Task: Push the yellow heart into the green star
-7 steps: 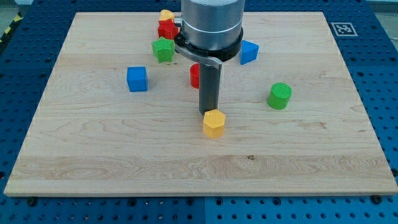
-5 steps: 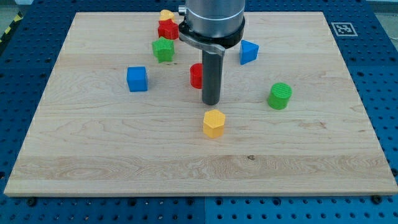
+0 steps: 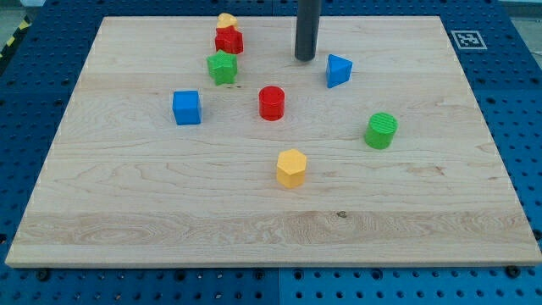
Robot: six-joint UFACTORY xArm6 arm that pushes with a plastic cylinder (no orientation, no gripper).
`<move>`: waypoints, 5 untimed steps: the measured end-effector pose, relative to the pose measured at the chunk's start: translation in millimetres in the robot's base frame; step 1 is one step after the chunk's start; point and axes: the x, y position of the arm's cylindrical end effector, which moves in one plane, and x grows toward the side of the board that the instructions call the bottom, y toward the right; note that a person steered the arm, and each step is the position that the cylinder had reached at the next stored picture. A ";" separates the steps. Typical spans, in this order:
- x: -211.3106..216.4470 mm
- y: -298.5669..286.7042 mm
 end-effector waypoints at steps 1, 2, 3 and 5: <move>-28.7 0.0; -48.1 -19.8; -75.8 -55.3; -82.9 -75.0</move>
